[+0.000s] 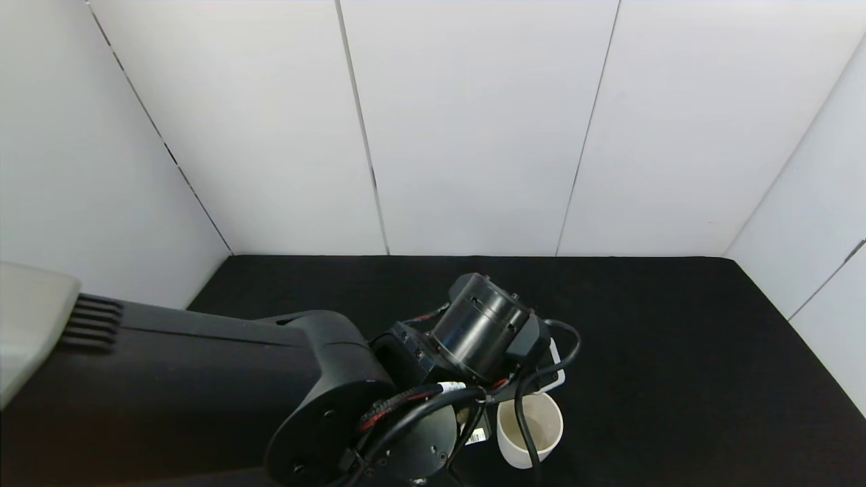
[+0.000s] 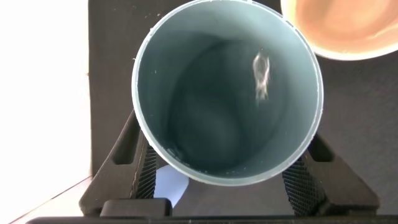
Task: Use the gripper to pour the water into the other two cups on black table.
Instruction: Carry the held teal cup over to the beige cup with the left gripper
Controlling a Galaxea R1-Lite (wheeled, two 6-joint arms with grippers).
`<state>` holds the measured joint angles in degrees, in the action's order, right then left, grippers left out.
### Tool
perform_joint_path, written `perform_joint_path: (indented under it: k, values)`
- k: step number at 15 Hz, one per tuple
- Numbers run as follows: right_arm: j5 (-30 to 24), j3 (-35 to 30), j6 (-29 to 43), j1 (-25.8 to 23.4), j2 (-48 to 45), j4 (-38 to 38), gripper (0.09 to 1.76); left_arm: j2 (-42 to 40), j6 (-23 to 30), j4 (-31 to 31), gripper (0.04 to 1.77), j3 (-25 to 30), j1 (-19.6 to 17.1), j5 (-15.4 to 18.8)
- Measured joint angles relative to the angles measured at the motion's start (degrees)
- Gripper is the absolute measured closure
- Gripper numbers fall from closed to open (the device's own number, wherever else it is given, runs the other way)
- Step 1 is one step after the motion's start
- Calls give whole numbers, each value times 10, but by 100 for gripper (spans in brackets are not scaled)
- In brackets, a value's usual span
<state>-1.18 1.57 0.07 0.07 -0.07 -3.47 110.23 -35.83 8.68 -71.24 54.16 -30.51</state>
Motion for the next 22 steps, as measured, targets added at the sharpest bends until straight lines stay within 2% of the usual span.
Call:
perform_joint_path:
  k: [7,14,22]
  values:
    - [0,0,0,0,0,0,14,5,-9,1,67,6,20,-23]
    - [0,0,0,0,0,0,14,10,-37,1,67,7,29,-63]
    - [0,0,0,0,0,0,14,29,-55,1,67,-1,55,-99]
